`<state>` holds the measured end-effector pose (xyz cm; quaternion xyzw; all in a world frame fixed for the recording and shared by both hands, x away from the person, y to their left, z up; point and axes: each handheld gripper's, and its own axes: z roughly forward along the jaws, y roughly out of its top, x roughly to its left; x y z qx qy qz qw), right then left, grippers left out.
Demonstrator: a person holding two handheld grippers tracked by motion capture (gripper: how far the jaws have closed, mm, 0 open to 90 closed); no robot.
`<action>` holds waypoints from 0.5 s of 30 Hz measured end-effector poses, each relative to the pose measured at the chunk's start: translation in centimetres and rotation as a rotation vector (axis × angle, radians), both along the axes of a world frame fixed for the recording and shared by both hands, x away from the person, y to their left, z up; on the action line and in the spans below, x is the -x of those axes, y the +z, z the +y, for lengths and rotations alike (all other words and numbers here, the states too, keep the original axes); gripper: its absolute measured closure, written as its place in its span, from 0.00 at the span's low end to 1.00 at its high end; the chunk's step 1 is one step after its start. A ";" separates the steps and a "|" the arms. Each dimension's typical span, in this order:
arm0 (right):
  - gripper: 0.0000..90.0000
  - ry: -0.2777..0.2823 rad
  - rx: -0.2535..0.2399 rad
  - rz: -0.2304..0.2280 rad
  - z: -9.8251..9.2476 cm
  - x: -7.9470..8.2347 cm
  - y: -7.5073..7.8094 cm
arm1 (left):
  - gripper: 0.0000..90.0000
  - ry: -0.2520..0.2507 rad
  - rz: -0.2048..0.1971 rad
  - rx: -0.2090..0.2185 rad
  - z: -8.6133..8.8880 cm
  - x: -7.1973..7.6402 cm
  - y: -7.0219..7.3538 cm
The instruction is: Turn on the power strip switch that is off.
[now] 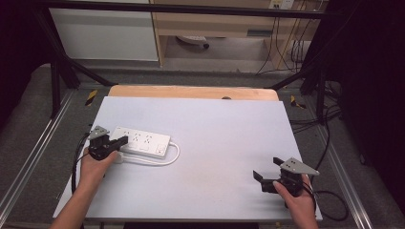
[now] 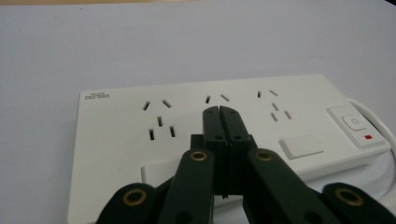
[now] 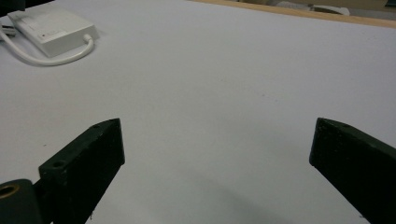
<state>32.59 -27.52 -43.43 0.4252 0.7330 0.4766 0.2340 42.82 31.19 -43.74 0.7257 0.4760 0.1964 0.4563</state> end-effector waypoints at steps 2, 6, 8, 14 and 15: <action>0.04 0.001 0.000 0.000 0.0 0.0 0.0 | 1.00 0.001 -0.002 0.004 0.0 0.0 0.0; 0.04 0.000 0.000 0.000 0.0 0.0 0.0 | 0.98 0.003 -0.003 0.004 0.0 0.0 0.0; 0.04 0.001 0.000 -0.001 0.0 0.0 0.0 | 0.98 0.005 -0.003 0.006 0.0 0.0 0.1; 0.04 0.001 0.001 -0.001 0.0 0.0 0.0 | 0.94 0.007 -0.011 0.011 0.1 0.1 0.2; 0.04 0.001 0.001 -0.001 0.0 0.0 0.0 | 0.93 0.008 -0.014 0.013 0.1 0.1 0.3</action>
